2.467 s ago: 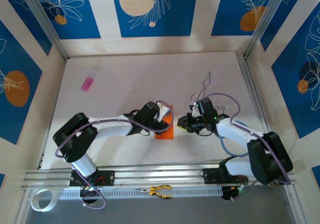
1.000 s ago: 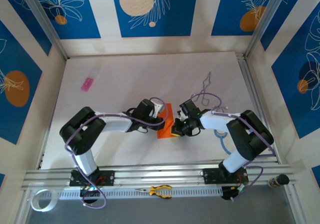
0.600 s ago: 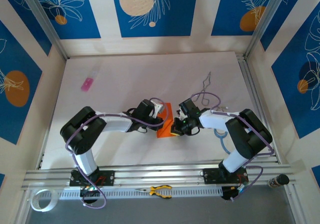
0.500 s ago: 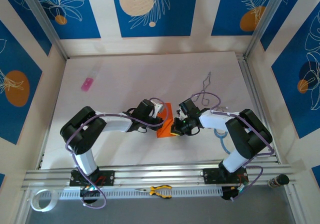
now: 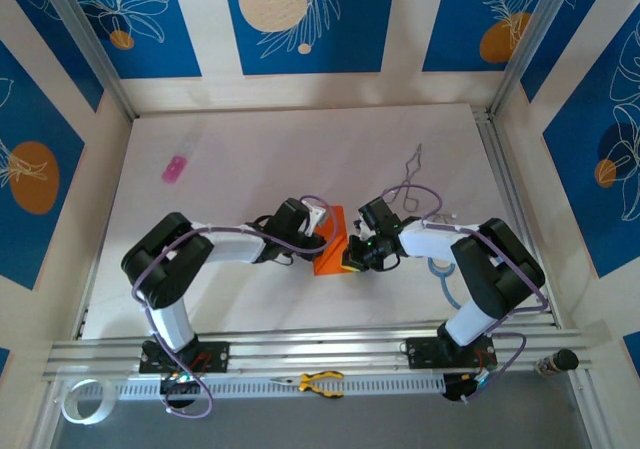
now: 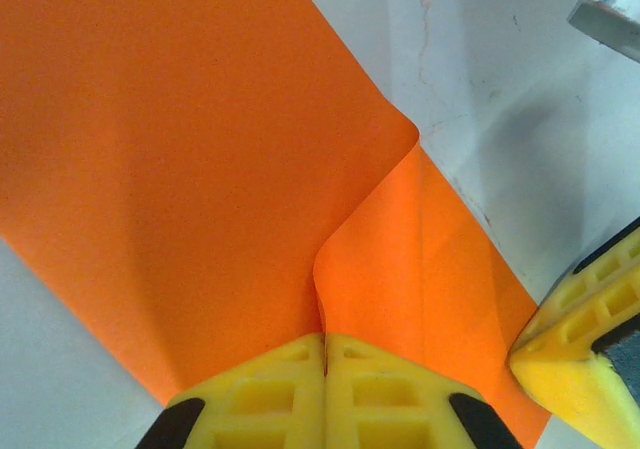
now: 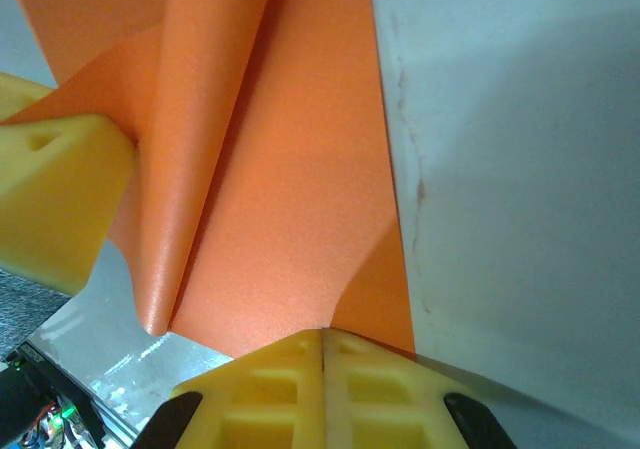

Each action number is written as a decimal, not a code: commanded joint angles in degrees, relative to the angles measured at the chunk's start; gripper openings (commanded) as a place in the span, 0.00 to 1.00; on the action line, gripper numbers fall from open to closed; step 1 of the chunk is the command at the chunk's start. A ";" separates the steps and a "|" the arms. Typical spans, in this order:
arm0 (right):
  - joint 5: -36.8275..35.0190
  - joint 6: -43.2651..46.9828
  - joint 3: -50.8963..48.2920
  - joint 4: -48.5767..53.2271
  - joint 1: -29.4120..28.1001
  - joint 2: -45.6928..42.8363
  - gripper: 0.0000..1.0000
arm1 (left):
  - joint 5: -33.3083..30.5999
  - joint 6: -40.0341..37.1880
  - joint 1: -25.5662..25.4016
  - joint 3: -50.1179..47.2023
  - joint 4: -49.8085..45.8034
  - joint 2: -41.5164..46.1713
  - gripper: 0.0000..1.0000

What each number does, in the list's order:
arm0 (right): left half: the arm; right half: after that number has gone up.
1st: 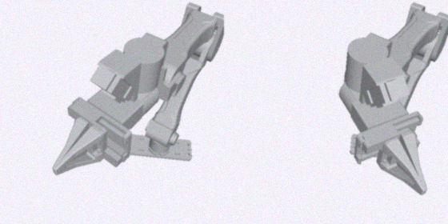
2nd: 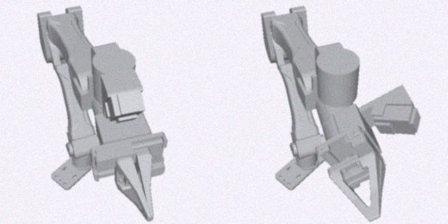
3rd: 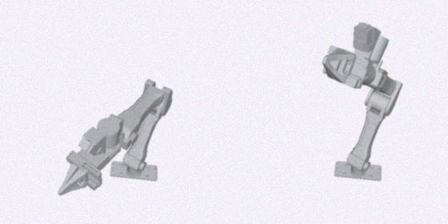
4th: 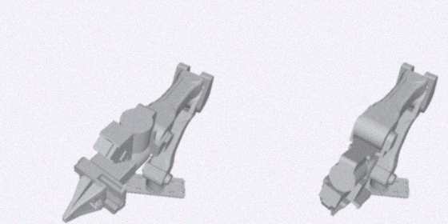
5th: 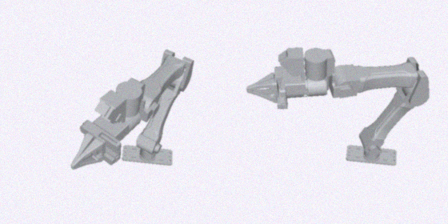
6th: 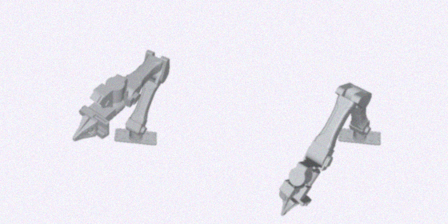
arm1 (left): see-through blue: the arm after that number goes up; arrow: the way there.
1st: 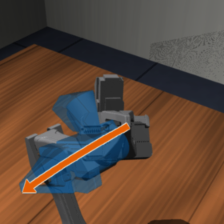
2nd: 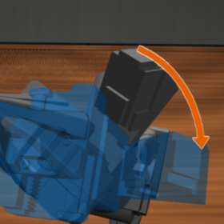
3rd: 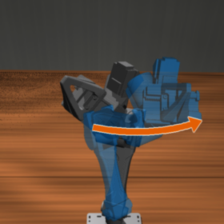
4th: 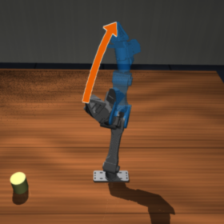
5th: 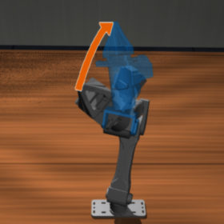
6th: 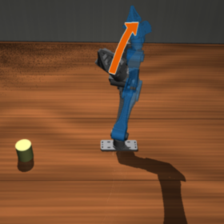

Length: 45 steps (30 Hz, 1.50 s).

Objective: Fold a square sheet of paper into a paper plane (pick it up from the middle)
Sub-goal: Fold the triangle a second time at the center of the table.

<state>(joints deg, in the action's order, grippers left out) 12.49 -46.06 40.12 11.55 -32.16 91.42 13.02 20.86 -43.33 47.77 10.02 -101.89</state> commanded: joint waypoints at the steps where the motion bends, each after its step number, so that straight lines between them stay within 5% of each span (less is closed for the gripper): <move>1: -0.45 1.01 -1.60 1.55 0.43 0.51 0.00 | 0.36 -0.82 0.67 1.95 -0.59 -1.52 0.03; 45: 0.34 1.33 -2.37 0.49 1.43 1.48 0.00 | -2.00 0.39 1.51 0.16 0.62 -0.65 0.00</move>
<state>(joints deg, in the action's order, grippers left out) 14.48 -45.04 38.87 9.56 -31.14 91.35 12.56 21.30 -43.07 48.77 11.16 -103.63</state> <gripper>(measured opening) 0.056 0.063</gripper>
